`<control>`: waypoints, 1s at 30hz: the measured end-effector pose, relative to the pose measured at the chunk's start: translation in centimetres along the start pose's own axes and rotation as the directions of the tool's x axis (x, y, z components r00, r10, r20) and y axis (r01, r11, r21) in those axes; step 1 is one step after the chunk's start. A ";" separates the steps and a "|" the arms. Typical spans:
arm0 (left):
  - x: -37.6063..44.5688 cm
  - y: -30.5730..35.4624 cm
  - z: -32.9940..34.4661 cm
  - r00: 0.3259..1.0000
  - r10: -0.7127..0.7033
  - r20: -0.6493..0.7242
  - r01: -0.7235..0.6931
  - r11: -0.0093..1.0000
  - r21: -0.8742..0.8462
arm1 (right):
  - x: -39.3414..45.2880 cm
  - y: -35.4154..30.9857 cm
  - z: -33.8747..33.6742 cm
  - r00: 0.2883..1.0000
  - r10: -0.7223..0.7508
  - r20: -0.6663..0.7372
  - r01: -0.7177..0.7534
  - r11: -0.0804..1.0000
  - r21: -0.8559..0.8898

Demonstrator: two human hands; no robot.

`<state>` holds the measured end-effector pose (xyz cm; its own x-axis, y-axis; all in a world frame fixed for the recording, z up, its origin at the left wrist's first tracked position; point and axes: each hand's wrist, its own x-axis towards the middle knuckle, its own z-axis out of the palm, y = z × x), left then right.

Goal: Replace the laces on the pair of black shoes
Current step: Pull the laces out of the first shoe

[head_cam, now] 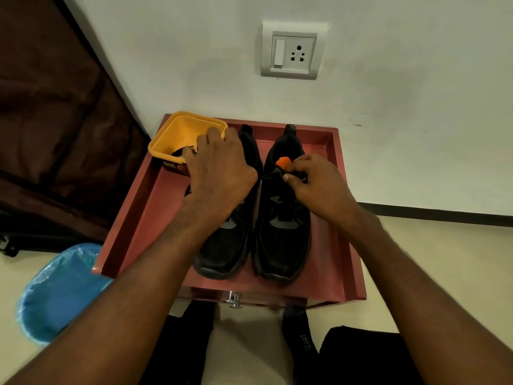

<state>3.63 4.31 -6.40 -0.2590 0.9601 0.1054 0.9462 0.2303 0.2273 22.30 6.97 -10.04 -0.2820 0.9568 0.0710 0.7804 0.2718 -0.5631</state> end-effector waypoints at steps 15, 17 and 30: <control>-0.1 1.0 2.3 0.860 0.372 0.349 -0.258 0.907 -0.332 | -1.8 -0.7 -0.8 0.878 0.449 -0.168 -0.332 0.821 0.464; -0.3 1.1 2.3 0.852 0.392 0.348 -0.271 0.898 -0.348 | -2.6 -1.3 -1.3 0.785 0.618 0.043 -0.474 0.554 0.685; -0.5 1.4 3.2 0.881 0.399 0.255 -0.320 0.898 -0.301 | -0.5 -0.6 -0.4 0.877 0.370 -0.306 -0.225 0.879 0.420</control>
<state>5.71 4.61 -9.23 0.1990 0.9779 -0.0636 0.8744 -0.1479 0.4621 22.21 6.37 -9.37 0.2122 0.9715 0.1055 0.5155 -0.0195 -0.8567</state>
